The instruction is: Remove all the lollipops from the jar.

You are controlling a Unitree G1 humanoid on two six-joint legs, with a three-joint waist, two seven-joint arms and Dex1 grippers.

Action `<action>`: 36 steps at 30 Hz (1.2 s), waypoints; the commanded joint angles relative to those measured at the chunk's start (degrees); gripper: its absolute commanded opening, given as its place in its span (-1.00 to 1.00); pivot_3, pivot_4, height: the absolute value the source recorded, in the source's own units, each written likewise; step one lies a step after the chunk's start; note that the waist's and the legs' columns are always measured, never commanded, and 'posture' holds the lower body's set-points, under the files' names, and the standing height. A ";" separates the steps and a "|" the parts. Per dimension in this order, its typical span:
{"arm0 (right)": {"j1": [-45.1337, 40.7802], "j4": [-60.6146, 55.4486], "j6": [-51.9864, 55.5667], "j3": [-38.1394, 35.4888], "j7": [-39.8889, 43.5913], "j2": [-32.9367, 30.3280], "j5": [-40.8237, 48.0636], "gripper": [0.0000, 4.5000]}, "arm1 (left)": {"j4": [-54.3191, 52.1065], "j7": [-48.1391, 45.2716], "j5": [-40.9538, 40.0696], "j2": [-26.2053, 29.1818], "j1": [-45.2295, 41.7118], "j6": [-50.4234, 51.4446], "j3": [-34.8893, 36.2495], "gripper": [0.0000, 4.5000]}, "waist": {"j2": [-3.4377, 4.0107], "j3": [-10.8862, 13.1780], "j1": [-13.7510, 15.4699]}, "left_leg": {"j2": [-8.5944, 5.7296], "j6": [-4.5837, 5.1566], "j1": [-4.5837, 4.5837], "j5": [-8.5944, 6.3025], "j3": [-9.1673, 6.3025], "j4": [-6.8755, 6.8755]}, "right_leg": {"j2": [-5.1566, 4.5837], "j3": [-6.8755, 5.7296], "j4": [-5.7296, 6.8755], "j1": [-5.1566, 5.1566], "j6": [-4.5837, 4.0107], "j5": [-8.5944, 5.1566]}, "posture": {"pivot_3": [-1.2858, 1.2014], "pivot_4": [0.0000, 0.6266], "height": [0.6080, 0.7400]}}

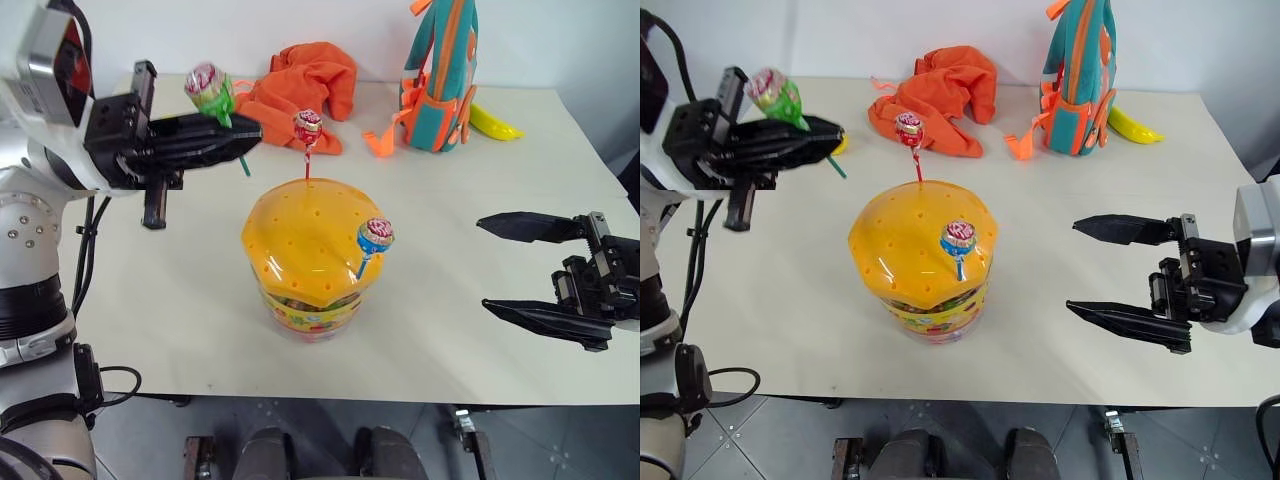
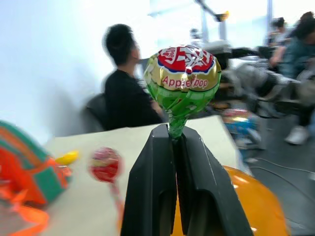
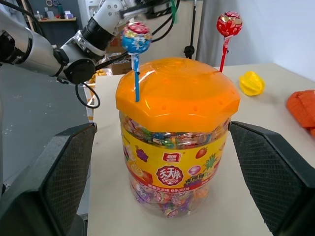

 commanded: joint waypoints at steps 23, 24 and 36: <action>-4.08 5.79 -3.85 6.07 1.92 2.51 -7.36 1.00 | 16.95 31.77 28.59 25.14 18.40 40.27 -12.39 -1.00 | -0.30 0.17 0.17 | -0.01 -0.04 -0.01 -0.02 0.48 -0.09 | 0.03 0.04 0.06 -0.10 -0.01 -0.01 | 0.03 -0.52 1.00; -4.05 5.72 -3.87 6.15 1.88 2.55 -7.38 1.00 | 18.54 32.08 29.60 24.88 18.43 40.45 -13.27 -1.00 | -0.30 0.17 0.14 | -0.01 -0.04 -0.01 -0.02 0.49 -0.10 | 0.04 0.04 0.06 -0.10 -0.01 -0.01 | 0.03 -0.52 1.00; -6.27 7.32 -3.99 6.97 1.80 2.29 -8.76 1.00 | 19.93 28.30 32.48 25.11 11.59 45.03 -16.60 0.00 | -0.39 0.16 0.00 | -0.01 -0.04 -0.01 -0.02 0.60 -0.10 | 0.04 0.05 0.13 -0.19 -0.01 -0.01 | 0.03 -0.52 1.00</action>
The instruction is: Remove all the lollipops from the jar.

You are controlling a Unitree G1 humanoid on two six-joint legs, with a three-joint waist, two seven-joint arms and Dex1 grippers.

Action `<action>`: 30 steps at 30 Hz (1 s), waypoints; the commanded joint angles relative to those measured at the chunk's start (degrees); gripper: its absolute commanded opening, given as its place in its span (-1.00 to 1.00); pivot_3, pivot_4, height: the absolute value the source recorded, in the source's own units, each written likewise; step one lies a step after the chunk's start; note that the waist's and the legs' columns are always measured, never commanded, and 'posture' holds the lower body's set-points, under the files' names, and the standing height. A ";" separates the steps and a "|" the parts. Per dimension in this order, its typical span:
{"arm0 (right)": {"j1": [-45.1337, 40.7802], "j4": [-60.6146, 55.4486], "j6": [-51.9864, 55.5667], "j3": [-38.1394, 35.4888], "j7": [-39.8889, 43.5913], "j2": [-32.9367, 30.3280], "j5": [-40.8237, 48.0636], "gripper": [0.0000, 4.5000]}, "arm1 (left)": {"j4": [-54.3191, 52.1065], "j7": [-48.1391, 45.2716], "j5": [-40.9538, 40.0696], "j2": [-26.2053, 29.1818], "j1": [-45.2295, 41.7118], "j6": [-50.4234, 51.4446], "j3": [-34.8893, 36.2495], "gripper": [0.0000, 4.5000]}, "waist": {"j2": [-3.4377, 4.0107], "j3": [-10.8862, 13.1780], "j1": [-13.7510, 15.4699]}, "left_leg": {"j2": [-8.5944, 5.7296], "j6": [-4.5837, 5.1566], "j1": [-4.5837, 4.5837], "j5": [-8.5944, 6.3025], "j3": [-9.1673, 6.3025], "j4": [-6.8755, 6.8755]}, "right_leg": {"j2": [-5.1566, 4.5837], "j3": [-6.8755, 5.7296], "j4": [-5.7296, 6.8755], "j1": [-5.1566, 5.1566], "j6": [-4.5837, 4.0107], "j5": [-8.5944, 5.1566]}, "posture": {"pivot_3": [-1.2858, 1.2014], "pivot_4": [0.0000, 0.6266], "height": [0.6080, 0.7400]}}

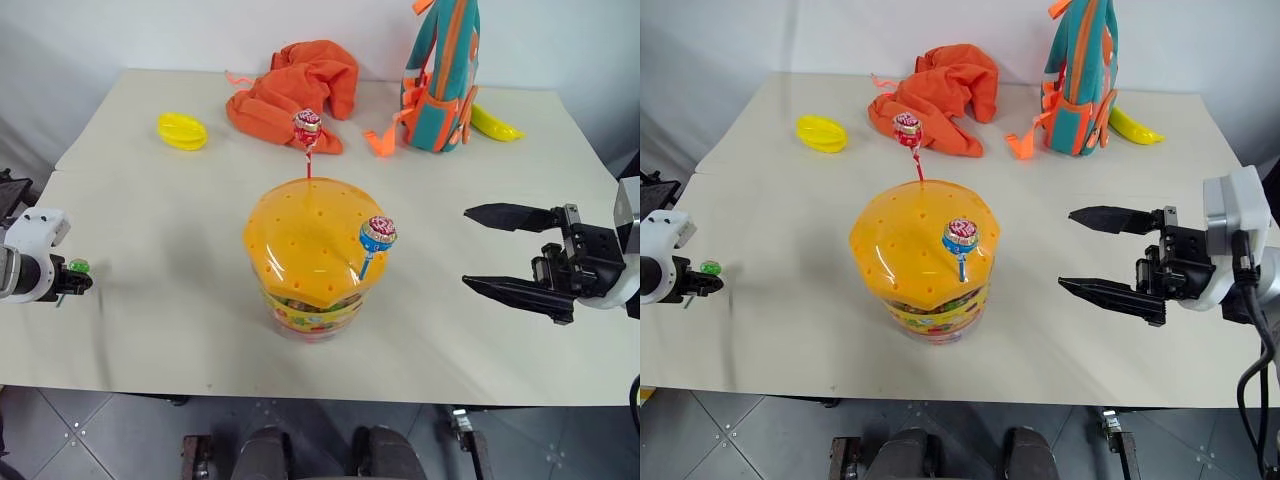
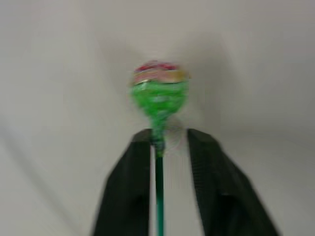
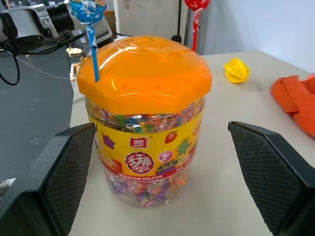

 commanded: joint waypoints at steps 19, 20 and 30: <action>-2.69 0.86 -0.62 -3.42 0.34 -1.70 -1.57 1.00 | -13.97 -20.02 -6.28 -2.42 -14.46 -20.46 6.95 0.99 | -0.01 0.01 -0.23 | 0.01 0.00 -0.08 0.00 0.12 0.05 | -0.02 0.08 0.14 -0.23 0.00 0.00 | 0.03 -0.52 1.00; -2.12 0.66 -0.68 -4.23 -0.13 -1.73 -1.86 1.00 | -13.91 -23.79 -9.70 -6.28 -13.98 -25.80 9.81 0.99 | 0.00 0.00 -0.21 | 0.01 0.00 -0.08 0.00 0.16 0.02 | -0.02 0.09 0.16 -0.28 0.00 0.00 | 0.03 -0.52 1.00; 3.08 -4.80 0.21 -9.21 -3.84 -0.94 0.73 1.00 | 0.70 -49.04 -17.83 -25.63 -19.19 -50.96 12.05 0.99 | -0.02 0.01 0.09 | 0.02 0.03 -0.26 -0.02 0.10 0.38 | -0.03 -0.02 0.29 -0.27 -0.01 0.00 | 0.03 -0.52 1.00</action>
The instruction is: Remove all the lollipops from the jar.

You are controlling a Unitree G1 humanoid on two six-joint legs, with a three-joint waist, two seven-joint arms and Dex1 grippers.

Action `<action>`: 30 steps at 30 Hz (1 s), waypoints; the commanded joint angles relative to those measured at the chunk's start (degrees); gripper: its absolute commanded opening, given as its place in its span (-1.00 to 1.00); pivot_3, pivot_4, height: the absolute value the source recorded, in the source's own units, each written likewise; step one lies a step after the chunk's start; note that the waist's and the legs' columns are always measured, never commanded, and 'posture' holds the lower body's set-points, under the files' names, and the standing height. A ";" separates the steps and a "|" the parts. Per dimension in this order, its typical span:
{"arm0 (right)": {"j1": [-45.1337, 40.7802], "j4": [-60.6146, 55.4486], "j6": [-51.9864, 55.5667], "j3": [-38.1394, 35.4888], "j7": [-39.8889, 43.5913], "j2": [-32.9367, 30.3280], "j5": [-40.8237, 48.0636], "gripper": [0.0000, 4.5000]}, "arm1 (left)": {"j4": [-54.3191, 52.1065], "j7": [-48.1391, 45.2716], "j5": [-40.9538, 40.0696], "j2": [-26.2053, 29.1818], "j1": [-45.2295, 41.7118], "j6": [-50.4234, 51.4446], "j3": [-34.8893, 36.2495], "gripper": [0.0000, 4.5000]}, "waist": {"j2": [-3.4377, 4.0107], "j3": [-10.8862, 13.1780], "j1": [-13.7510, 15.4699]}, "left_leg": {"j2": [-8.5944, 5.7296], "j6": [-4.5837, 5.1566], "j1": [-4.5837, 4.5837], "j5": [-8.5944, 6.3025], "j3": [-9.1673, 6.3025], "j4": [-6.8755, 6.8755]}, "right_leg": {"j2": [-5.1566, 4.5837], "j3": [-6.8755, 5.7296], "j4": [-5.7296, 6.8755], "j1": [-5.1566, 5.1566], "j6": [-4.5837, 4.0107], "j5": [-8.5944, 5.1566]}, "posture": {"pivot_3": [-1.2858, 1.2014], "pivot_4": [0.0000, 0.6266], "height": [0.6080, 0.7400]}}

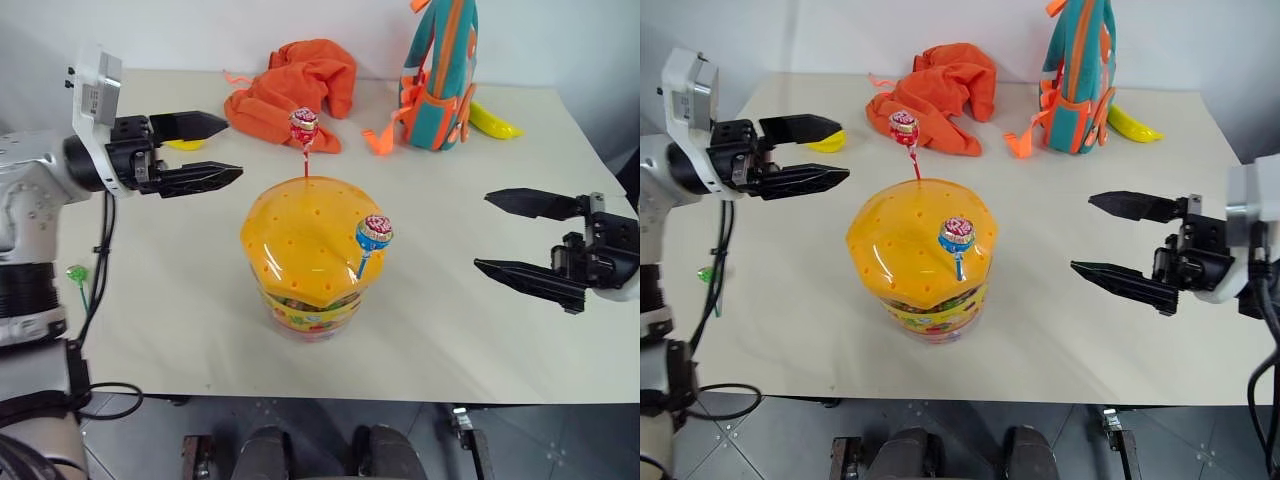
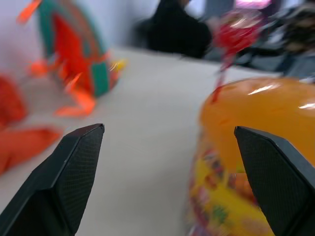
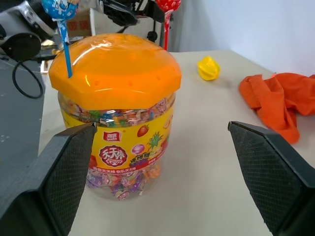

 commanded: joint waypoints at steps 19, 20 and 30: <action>5.89 -9.57 0.43 -7.78 -9.38 0.46 8.76 1.00 | 30.27 -15.21 9.33 -16.48 -20.17 -16.56 -9.29 0.99 | -0.01 0.01 -0.06 | -0.02 0.09 -0.05 -0.05 -0.08 0.15 | -0.01 -0.05 0.02 0.04 0.00 0.00 | 0.03 -0.52 1.00; 6.15 -9.75 0.36 -8.03 -9.60 0.47 8.76 1.00 | 30.20 -15.78 9.72 -16.49 -20.24 -17.09 -9.65 0.92 | -0.02 0.01 -0.07 | -0.02 0.09 -0.05 -0.05 -0.08 0.16 | -0.01 -0.04 0.02 0.04 0.00 0.00 | 0.03 -0.52 1.00; 8.07 -10.92 -0.15 -9.61 -11.17 0.65 9.13 1.00 | 31.76 -14.25 11.33 -17.29 -22.41 -17.18 -10.39 -0.36 | -0.02 0.01 0.00 | -0.02 0.10 -0.05 -0.05 -0.14 0.19 | -0.01 -0.05 0.02 0.08 0.00 0.00 | 0.03 -0.52 1.00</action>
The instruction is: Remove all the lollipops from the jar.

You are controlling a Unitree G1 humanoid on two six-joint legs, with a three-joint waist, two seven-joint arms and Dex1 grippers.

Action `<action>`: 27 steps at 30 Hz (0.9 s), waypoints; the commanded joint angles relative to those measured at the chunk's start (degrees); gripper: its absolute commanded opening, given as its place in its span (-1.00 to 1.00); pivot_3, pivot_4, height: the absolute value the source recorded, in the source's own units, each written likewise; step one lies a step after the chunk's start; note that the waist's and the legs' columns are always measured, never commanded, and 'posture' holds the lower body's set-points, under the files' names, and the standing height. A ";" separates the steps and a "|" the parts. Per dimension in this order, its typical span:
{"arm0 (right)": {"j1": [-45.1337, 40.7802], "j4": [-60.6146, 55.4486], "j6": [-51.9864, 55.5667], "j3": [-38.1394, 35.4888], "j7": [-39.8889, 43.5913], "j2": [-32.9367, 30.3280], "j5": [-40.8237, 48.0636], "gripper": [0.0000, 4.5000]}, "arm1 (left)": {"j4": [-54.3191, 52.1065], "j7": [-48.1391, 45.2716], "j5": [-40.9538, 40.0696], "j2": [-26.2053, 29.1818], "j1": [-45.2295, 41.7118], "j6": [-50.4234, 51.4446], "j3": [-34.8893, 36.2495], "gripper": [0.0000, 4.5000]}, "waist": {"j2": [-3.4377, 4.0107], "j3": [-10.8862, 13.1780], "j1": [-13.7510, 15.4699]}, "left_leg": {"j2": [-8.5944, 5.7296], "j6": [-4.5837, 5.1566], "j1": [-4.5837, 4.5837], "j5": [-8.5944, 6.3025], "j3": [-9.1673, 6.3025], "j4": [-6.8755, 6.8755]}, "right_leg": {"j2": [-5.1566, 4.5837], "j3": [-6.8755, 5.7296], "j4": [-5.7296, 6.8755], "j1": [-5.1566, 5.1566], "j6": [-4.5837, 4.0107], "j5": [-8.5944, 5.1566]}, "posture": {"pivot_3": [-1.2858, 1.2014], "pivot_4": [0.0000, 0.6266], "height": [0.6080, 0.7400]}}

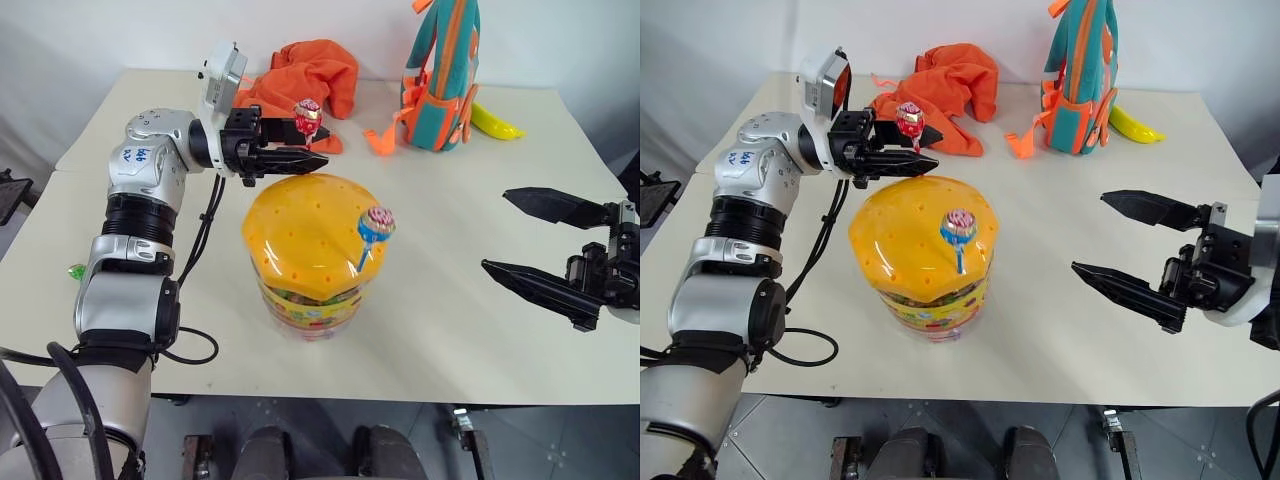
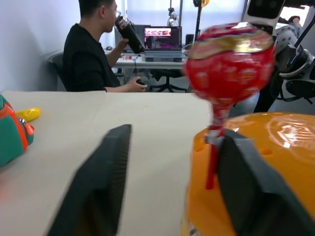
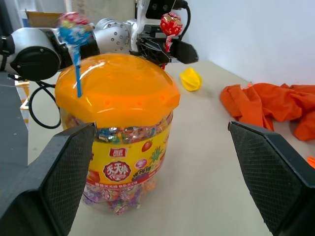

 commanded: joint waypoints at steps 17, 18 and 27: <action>-2.81 1.39 -2.61 0.84 0.79 -0.13 -0.93 1.00 | -5.92 4.31 -2.01 -0.91 -8.18 3.25 5.68 -0.98 | 0.00 0.00 -0.13 | 0.00 0.00 -0.03 0.00 -0.05 0.05 | 0.00 -0.01 0.00 0.00 0.00 0.00 | 0.03 -0.52 1.00; -3.12 1.67 -2.66 1.16 0.89 -0.16 -1.08 1.00 | -6.12 5.92 -1.49 -0.68 -8.56 3.25 5.99 -0.98 | -0.01 0.00 -0.12 | 0.00 0.00 -0.03 0.00 -0.05 0.05 | 0.00 -0.01 0.00 0.00 0.00 0.00 | 0.03 -0.52 1.00; -5.85 4.56 -2.64 4.33 3.46 -0.45 -2.34 1.00 | -10.73 24.16 11.57 13.12 -8.26 25.98 -0.92 -0.98 | 0.01 -0.01 -0.60 | 0.00 0.00 0.01 0.00 -0.09 -0.06 | 0.04 0.01 0.02 -0.05 0.00 0.00 | 0.03 -0.52 1.00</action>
